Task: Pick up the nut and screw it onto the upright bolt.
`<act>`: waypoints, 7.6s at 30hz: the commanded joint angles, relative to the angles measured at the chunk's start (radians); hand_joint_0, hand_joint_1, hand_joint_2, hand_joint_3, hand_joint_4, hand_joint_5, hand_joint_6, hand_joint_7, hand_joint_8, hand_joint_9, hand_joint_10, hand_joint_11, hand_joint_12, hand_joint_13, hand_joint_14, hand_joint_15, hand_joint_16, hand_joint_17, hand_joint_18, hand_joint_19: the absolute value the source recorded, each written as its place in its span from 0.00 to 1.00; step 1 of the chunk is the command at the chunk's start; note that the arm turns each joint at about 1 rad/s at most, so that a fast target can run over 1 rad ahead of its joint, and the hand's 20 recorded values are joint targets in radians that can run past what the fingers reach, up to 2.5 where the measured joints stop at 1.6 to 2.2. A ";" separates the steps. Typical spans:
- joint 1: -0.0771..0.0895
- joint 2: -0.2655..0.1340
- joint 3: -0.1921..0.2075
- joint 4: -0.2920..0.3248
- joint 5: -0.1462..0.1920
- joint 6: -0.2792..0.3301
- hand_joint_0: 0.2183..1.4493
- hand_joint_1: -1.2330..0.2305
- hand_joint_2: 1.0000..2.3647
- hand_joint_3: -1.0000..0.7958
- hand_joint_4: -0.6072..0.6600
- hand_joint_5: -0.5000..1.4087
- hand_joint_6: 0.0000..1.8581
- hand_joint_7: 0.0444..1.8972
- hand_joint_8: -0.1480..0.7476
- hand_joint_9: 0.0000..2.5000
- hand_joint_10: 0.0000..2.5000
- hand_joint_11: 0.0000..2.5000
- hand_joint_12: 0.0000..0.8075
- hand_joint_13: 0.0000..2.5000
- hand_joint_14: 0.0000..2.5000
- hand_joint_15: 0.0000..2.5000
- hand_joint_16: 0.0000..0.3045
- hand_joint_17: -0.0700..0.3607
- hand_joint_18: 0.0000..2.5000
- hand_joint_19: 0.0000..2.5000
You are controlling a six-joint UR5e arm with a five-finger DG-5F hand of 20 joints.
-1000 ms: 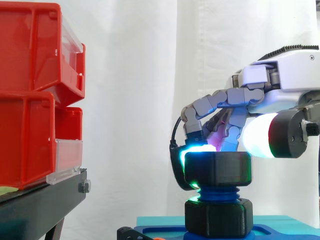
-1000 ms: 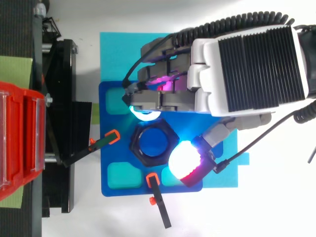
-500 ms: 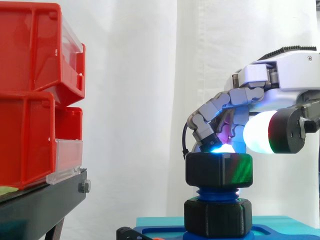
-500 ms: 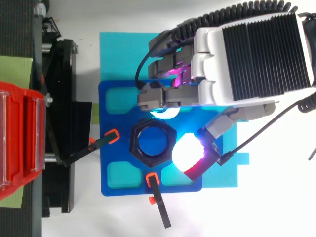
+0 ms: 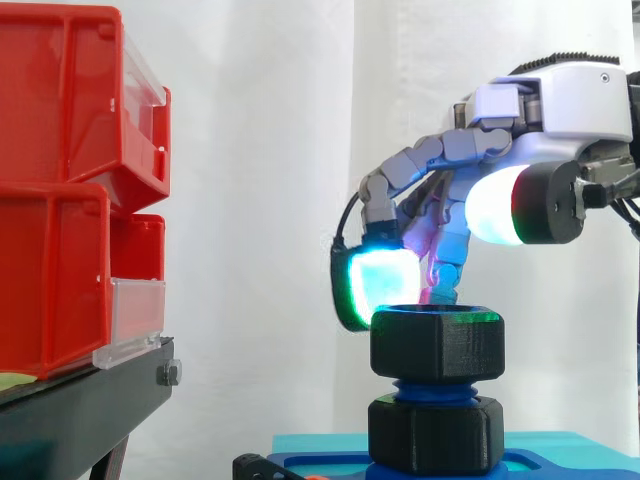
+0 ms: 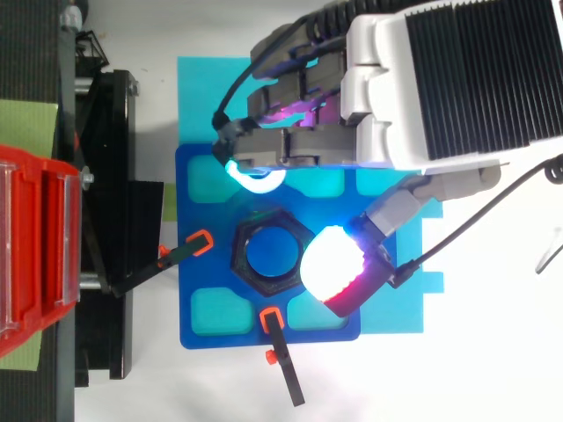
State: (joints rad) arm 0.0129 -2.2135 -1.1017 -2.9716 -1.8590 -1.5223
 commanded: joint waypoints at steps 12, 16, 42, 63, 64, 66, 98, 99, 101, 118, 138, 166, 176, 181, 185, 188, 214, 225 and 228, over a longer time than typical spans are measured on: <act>0.024 -0.002 -0.001 0.034 0.008 -0.001 0.23 0.69 0.00 0.28 0.61 0.22 0.27 0.28 0.33 0.39 0.00 0.00 0.19 0.29 0.00 0.00 0.09 0.31 0.16 0.03; 0.033 0.000 -0.030 0.037 0.015 -0.001 0.23 0.69 0.00 0.28 0.60 0.21 0.27 0.28 0.33 0.35 0.00 0.00 0.21 0.25 0.00 0.00 0.09 0.31 0.12 0.01; 0.038 -0.002 -0.052 0.039 0.024 0.031 0.22 0.72 0.00 0.28 0.62 0.21 0.27 0.35 0.35 0.22 0.00 0.00 0.30 0.15 0.00 0.00 0.11 0.33 0.00 0.00; 0.030 0.000 -0.050 0.037 0.020 0.031 0.25 0.66 0.00 0.28 0.55 0.30 0.27 0.72 0.40 0.45 0.00 0.00 0.18 0.34 0.00 0.00 0.07 0.27 0.20 0.01; 0.029 0.000 -0.052 0.037 0.020 0.031 0.25 0.66 0.00 0.28 0.55 0.30 0.27 0.72 0.40 0.45 0.00 0.00 0.17 0.34 0.00 0.00 0.07 0.27 0.21 0.01; 0.029 0.000 -0.052 0.037 0.018 0.031 0.25 0.66 0.00 0.28 0.53 0.31 0.27 0.73 0.40 0.47 0.00 0.00 0.15 0.37 0.00 0.00 0.07 0.27 0.24 0.04; -0.036 0.000 0.014 0.009 -0.046 0.024 0.25 0.64 0.00 0.28 0.53 0.32 0.27 0.77 0.39 0.64 0.00 0.02 0.12 0.47 0.00 0.01 0.06 0.26 0.38 0.15; -0.039 0.000 0.016 0.009 -0.048 0.024 0.25 0.65 0.00 0.28 0.54 0.31 0.27 0.74 0.39 0.63 0.00 0.02 0.13 0.46 0.00 0.00 0.07 0.27 0.37 0.14; -0.048 0.000 0.025 0.013 -0.057 0.024 0.25 0.65 0.00 0.28 0.56 0.29 0.27 0.71 0.40 0.61 0.00 0.03 0.14 0.45 0.00 0.01 0.07 0.28 0.36 0.14; -0.024 0.000 -0.003 0.085 -0.032 0.025 0.23 0.68 0.00 0.28 0.60 0.19 0.27 0.26 0.34 0.32 0.00 0.00 0.24 0.21 0.00 0.00 0.09 0.30 0.05 0.00; 0.024 0.000 -0.027 0.075 0.006 0.037 0.22 0.80 0.00 0.28 0.48 0.13 0.27 0.25 0.28 0.00 0.00 0.00 0.38 0.00 0.00 0.00 0.13 0.38 0.00 0.00; 0.021 0.000 -0.053 0.042 0.001 0.037 0.22 0.77 0.00 0.28 0.55 0.17 0.27 0.32 0.33 0.05 0.00 0.00 0.37 0.02 0.00 0.00 0.13 0.37 0.00 0.00; 0.015 0.000 -0.053 0.040 0.000 0.037 0.22 0.76 0.00 0.28 0.59 0.19 0.27 0.42 0.35 0.08 0.00 0.00 0.37 0.06 0.00 0.00 0.12 0.35 0.00 0.00; 0.012 0.000 -0.053 0.042 -0.002 0.037 0.22 0.75 0.00 0.28 0.61 0.20 0.27 0.45 0.36 0.09 0.00 0.00 0.36 0.07 0.00 0.00 0.11 0.34 0.00 0.00; 0.007 0.000 -0.052 0.040 -0.002 0.037 0.23 0.74 0.00 0.28 0.62 0.20 0.27 0.49 0.36 0.10 0.00 0.00 0.36 0.08 0.00 0.00 0.11 0.34 0.00 0.00; 0.001 0.000 -0.053 0.042 -0.005 0.037 0.23 0.73 0.00 0.28 0.64 0.21 0.27 0.56 0.37 0.12 0.00 0.00 0.35 0.09 0.00 0.00 0.10 0.33 0.00 0.00; -0.056 0.000 -0.052 0.046 -0.043 0.036 0.24 0.69 0.00 0.28 0.67 0.23 0.27 0.54 0.38 0.25 0.00 0.00 0.27 0.23 0.00 0.00 0.08 0.29 0.10 0.01; -0.053 0.000 -0.050 0.069 -0.060 0.037 0.23 0.70 0.00 0.28 0.61 0.20 0.27 0.33 0.35 0.23 0.00 0.00 0.27 0.21 0.00 0.00 0.08 0.29 0.08 0.00; -0.039 0.000 -0.050 0.080 -0.055 0.037 0.23 0.70 0.00 0.28 0.60 0.20 0.27 0.31 0.34 0.22 0.00 0.00 0.28 0.20 0.00 0.00 0.08 0.30 0.07 0.00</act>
State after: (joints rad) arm -0.0352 -2.2136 -1.1523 -2.8989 -1.9167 -1.4851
